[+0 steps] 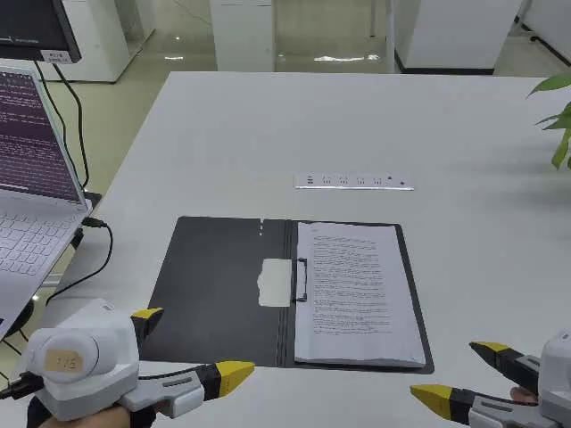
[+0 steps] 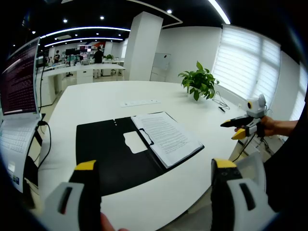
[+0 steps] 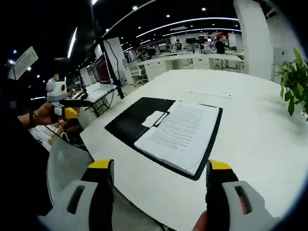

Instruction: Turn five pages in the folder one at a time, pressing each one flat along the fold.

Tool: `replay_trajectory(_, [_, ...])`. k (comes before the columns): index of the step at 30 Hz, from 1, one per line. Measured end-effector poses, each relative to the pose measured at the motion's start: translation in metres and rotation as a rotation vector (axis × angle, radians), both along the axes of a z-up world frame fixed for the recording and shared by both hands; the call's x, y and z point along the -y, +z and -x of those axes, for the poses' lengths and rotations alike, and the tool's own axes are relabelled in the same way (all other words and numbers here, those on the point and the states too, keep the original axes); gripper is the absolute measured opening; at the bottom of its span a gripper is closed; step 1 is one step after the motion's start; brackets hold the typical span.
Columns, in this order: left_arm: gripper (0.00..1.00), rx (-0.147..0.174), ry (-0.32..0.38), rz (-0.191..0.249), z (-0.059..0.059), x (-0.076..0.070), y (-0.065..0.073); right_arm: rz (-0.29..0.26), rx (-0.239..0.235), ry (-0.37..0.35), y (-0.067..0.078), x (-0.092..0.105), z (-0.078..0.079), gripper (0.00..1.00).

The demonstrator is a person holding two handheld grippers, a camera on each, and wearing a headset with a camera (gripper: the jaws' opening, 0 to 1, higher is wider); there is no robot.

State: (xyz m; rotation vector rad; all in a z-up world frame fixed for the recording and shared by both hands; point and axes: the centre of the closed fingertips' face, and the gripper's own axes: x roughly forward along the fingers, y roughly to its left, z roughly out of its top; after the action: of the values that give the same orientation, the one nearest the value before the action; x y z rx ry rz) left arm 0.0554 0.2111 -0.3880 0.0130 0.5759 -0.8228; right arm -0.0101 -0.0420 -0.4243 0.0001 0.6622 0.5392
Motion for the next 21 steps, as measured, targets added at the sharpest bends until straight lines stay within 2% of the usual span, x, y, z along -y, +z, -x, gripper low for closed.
replay_trajectory(21, [0.95,-0.003,-0.008,0.001,0.0010,0.0015,-0.0016,-0.008,0.006,-0.003,0.0017,-0.0025,-0.0016,0.73])
